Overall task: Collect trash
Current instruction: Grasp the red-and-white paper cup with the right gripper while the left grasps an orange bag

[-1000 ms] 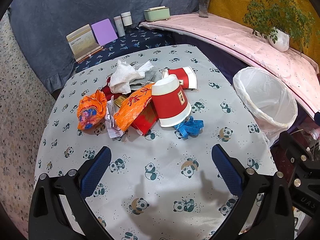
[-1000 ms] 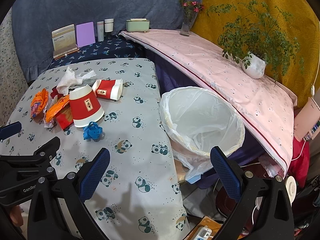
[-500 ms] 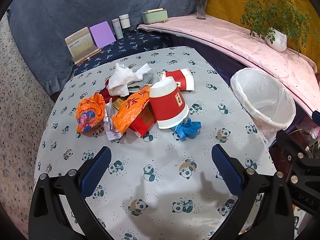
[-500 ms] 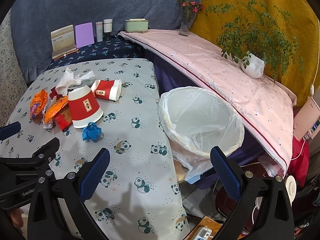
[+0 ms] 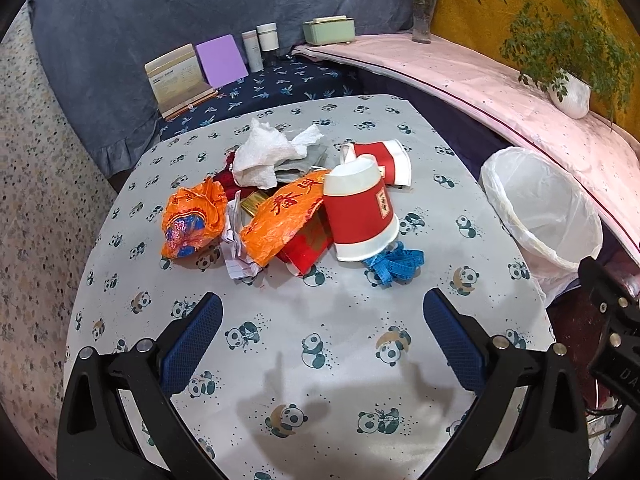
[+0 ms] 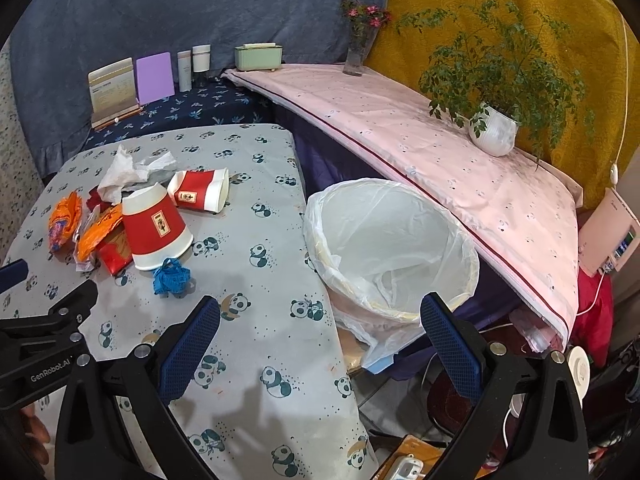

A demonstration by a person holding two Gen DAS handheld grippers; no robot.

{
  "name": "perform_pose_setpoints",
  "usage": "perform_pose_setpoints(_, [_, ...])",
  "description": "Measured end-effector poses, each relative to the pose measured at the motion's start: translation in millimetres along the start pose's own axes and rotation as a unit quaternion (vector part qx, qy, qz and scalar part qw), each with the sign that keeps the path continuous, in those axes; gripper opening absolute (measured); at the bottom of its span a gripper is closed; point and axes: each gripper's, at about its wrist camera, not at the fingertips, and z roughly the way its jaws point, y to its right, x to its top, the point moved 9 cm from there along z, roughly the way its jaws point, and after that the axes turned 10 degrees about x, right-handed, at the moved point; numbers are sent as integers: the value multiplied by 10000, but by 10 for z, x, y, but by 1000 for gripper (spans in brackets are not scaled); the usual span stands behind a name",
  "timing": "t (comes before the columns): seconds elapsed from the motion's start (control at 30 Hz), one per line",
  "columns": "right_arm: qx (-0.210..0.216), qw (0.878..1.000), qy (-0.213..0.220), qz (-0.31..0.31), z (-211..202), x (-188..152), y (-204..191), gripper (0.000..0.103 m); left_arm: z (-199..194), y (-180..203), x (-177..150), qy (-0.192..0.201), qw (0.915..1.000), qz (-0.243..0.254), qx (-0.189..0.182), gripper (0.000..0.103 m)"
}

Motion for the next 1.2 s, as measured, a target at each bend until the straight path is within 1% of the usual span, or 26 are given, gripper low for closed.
perform_pose_setpoints(0.1, [-14, 10000, 52, 46, 14, 34, -9, 96, 40, -63, 29, 1, 10000, -54, -9, 96])
perform_pose_setpoints(0.23, [-46, 9999, 101, -4, 63, 93, -73, 96, 136, -238, 109, 55, 9998, -172, 115, 96])
perform_pose_setpoints(0.37, [38, 9999, 88, -60, 165, 160, -203, 96, 291, -439, 139, -28, 9993, -309, 202, 96])
perform_pose_setpoints(0.5, [201, 9995, 104, -199, 287, 241, -422, 96, 469, -686, 170, -128, 9981, -478, 366, 96])
perform_pose_setpoints(0.67, [513, 9979, 72, -388, 478, 328, -793, 96, 703, -988, 206, -268, 9958, -711, 505, 96])
perform_pose_setpoints(0.77, [679, 9965, 21, -478, 589, 365, -994, 96, 844, -1110, 215, -330, 9952, -768, 512, 96])
perform_pose_setpoints(0.9, [884, 9942, -63, -607, 748, 383, -1251, 95, 1021, -1223, 246, -443, 9940, -905, 427, 96])
perform_pose_setpoints(1.03, [987, 9924, -187, -713, 910, 368, -1444, 95, 1161, -1245, 287, -532, 9932, -971, 357, 96])
perform_pose_setpoints(1.2, [1096, 9905, -332, -766, 1141, 343, -1601, 95, 1351, -1179, 346, -620, 9939, -890, 192, 95])
